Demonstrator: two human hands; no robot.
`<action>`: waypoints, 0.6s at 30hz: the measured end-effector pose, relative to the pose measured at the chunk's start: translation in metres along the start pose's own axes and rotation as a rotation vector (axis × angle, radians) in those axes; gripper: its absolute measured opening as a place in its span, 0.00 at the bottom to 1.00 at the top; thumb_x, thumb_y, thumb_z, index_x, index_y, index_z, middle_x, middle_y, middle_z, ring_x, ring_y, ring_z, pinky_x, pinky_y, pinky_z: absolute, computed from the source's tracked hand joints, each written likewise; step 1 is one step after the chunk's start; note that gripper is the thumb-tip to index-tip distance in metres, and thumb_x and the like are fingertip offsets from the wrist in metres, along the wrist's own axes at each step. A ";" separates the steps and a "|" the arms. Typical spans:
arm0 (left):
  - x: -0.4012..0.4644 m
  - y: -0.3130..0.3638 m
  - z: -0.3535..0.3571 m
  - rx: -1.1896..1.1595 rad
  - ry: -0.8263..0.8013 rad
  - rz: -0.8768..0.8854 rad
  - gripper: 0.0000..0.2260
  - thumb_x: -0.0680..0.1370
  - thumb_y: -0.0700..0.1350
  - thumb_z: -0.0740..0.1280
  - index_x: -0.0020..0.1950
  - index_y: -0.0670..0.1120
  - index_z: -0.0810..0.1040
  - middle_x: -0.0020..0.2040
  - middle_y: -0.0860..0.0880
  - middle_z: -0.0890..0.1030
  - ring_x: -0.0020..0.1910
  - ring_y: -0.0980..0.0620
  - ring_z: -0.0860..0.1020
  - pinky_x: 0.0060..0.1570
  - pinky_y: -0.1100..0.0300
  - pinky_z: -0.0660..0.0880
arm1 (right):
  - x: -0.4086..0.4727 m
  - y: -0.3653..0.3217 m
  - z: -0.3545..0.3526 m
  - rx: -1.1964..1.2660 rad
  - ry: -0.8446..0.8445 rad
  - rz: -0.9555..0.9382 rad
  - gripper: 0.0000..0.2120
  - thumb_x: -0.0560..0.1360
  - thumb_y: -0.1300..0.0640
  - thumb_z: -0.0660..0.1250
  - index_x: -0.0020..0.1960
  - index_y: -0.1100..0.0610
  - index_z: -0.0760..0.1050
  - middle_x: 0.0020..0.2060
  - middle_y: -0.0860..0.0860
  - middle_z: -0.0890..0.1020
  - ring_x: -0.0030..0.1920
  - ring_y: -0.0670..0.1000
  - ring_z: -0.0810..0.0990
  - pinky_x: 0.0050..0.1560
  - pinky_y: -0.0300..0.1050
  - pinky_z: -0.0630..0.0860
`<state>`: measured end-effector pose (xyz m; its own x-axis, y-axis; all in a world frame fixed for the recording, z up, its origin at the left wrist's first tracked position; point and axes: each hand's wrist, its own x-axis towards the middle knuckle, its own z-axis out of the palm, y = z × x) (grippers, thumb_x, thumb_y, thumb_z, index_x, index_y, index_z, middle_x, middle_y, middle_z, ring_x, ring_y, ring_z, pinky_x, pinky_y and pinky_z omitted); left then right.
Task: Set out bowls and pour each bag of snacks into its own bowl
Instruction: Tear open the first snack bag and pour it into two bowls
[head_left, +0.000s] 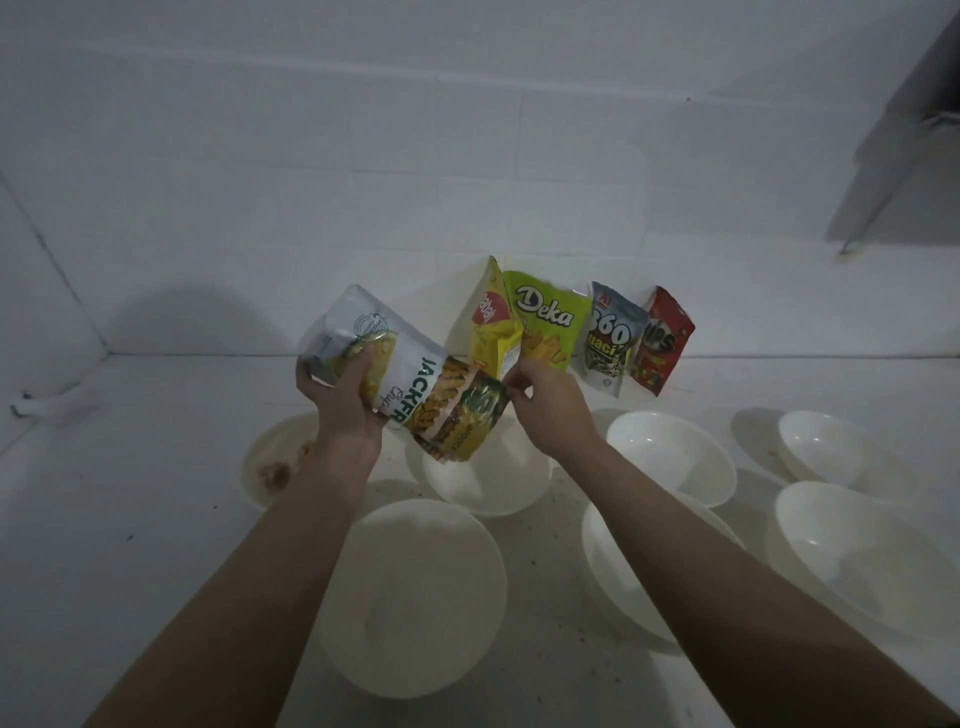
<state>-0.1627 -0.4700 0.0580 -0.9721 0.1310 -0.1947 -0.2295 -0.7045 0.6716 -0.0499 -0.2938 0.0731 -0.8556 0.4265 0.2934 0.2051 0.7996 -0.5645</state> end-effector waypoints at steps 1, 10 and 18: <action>0.000 0.001 0.000 0.000 -0.012 0.003 0.38 0.73 0.37 0.73 0.73 0.59 0.56 0.70 0.47 0.70 0.60 0.43 0.77 0.53 0.37 0.77 | 0.000 0.000 0.000 0.007 0.008 -0.003 0.05 0.77 0.63 0.66 0.48 0.56 0.79 0.45 0.53 0.84 0.47 0.55 0.79 0.47 0.53 0.78; -0.006 0.002 0.004 0.125 -0.064 0.019 0.37 0.74 0.39 0.73 0.73 0.60 0.55 0.69 0.46 0.71 0.61 0.42 0.78 0.48 0.43 0.80 | -0.005 0.003 -0.002 0.021 0.051 -0.005 0.05 0.77 0.64 0.65 0.47 0.56 0.77 0.45 0.52 0.83 0.46 0.55 0.79 0.45 0.51 0.77; -0.010 0.006 0.006 0.212 -0.130 0.059 0.40 0.74 0.39 0.73 0.74 0.62 0.52 0.68 0.45 0.73 0.62 0.44 0.78 0.54 0.41 0.79 | -0.016 0.010 0.001 0.060 0.066 0.007 0.03 0.77 0.64 0.65 0.47 0.57 0.76 0.45 0.52 0.82 0.45 0.55 0.78 0.43 0.50 0.74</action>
<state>-0.1546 -0.4715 0.0688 -0.9792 0.1919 -0.0661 -0.1636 -0.5535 0.8166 -0.0346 -0.2929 0.0618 -0.8207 0.4603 0.3386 0.1800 0.7706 -0.6113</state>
